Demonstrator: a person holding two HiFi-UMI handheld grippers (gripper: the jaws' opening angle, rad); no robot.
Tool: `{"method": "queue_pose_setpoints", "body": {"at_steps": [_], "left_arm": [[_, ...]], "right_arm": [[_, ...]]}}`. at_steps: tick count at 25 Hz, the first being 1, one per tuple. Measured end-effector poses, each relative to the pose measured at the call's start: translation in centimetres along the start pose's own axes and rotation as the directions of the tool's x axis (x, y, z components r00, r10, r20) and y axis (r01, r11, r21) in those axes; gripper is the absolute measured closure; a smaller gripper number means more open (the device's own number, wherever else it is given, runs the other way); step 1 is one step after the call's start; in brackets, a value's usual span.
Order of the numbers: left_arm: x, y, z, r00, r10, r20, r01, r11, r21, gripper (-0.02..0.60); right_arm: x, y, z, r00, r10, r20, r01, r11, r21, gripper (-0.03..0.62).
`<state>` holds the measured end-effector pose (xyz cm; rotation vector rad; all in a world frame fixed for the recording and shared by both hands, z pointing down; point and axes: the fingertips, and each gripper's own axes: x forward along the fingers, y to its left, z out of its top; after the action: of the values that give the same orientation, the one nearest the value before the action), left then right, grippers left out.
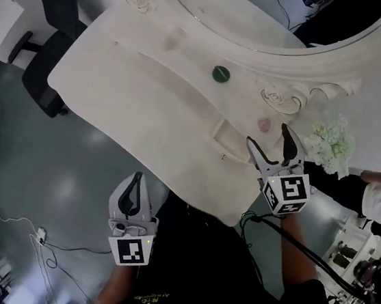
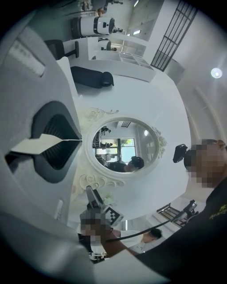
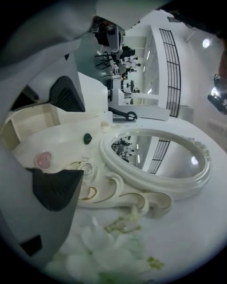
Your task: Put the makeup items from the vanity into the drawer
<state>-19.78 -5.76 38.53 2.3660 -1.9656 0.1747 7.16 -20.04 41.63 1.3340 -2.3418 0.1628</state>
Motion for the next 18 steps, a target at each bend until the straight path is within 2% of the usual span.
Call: {"method": "queue_pose_setpoints", "body": {"at_steps": [2, 6, 11, 15, 18], "left_arm": [[0.7, 0.0, -0.5, 1.0, -0.008, -0.012, 0.008, 1.0, -0.017, 0.558], [1.7, -0.1, -1.7, 0.999, -0.025, -0.037, 0.024, 0.999, -0.021, 0.558], [1.9, 0.1, -2.3, 0.998, -0.021, -0.061, 0.019, 1.0, -0.021, 0.558], [2.1, 0.0, -2.4, 0.998, -0.015, -0.064, 0.013, 1.0, -0.022, 0.558], [2.2, -0.3, -2.6, 0.998, -0.015, -0.067, 0.013, 1.0, -0.022, 0.558]], "right_arm": [[1.9, -1.1, -2.4, 0.994, -0.005, -0.108, 0.007, 1.0, 0.022, 0.199], [4.9, -3.8, -7.1, 0.946, -0.035, -0.323, 0.059, 0.996, 0.065, 0.258], [6.2, -5.1, -9.0, 0.907, -0.012, -0.421, 0.082, 0.985, 0.149, 0.269], [6.5, -5.0, -11.1, 0.864, 0.031, -0.502, 0.075, 0.979, 0.188, 0.281], [6.7, -5.2, -12.2, 0.848, 0.065, -0.526, 0.076, 0.967, 0.241, 0.309]]}}
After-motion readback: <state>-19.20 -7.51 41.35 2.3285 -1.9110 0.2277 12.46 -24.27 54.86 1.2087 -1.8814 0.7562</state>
